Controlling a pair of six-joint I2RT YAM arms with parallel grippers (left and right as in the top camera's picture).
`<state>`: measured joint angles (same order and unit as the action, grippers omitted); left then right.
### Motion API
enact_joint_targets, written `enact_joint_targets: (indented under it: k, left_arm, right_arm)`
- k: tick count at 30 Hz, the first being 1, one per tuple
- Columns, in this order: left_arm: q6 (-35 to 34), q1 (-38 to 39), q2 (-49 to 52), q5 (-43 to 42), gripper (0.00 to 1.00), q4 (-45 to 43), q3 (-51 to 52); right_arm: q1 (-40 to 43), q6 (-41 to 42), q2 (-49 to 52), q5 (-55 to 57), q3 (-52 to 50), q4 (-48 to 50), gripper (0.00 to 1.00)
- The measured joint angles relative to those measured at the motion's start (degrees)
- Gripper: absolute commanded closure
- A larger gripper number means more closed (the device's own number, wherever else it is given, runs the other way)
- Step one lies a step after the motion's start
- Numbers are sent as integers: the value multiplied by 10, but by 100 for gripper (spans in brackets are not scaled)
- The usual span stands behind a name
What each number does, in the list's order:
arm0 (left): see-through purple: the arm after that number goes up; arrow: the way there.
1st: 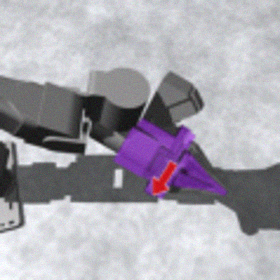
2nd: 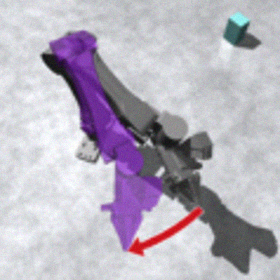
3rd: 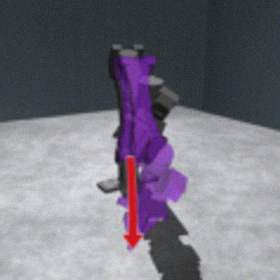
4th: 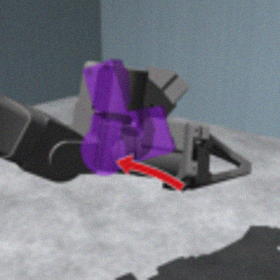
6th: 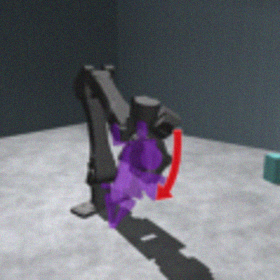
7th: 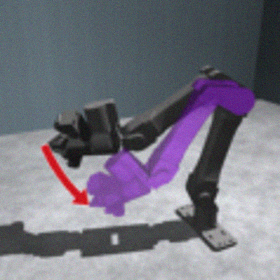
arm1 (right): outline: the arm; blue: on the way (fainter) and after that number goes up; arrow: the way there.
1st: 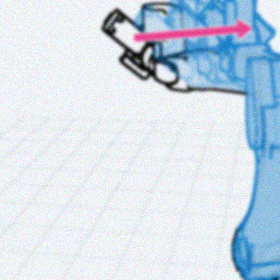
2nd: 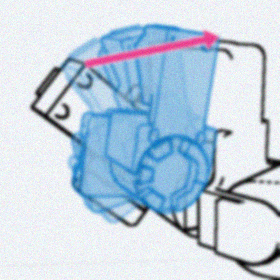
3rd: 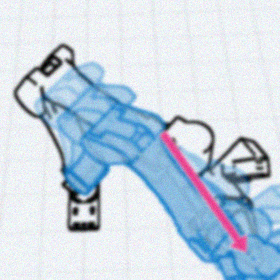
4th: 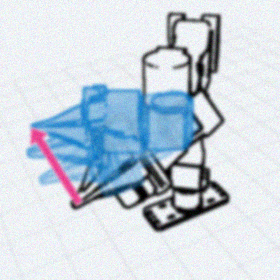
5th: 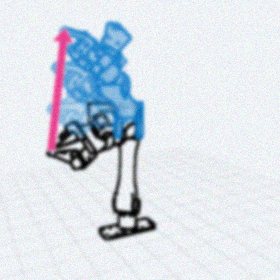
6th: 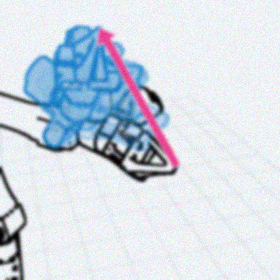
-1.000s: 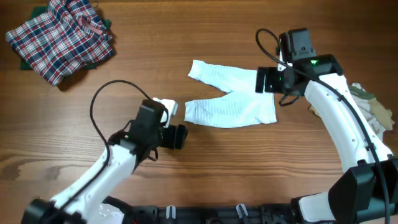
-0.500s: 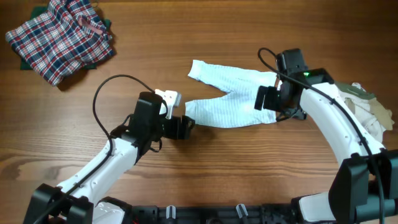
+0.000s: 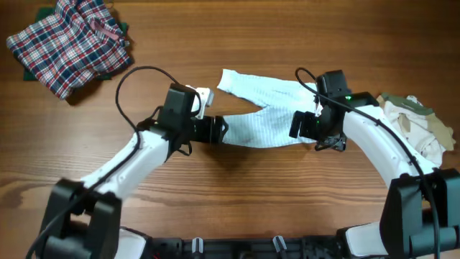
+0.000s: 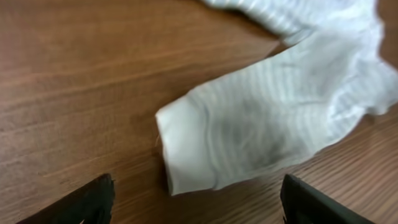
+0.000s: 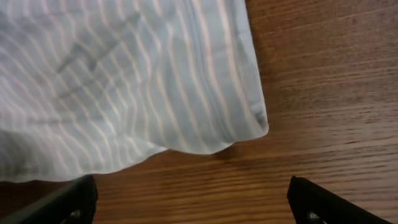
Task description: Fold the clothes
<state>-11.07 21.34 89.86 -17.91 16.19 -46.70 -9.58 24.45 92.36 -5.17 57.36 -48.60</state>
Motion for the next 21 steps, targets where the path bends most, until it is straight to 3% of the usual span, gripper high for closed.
enact_joint_targets:
  k: [5, 13, 21]
  left_arm:
    - [-7, 0, 10, -16, 20, -3, -3]
    - [-59, 0, 43, -26, 15, 50, -54]
    - [-66, 0, 65, -33, 18, 74, -68]
  right_arm:
    - [0, 9, 0, 12, 0, 16, 2]
    - [0, 15, 0, 26, -7, 34, 2]
    - [0, 15, 0, 26, -25, 52, 2]
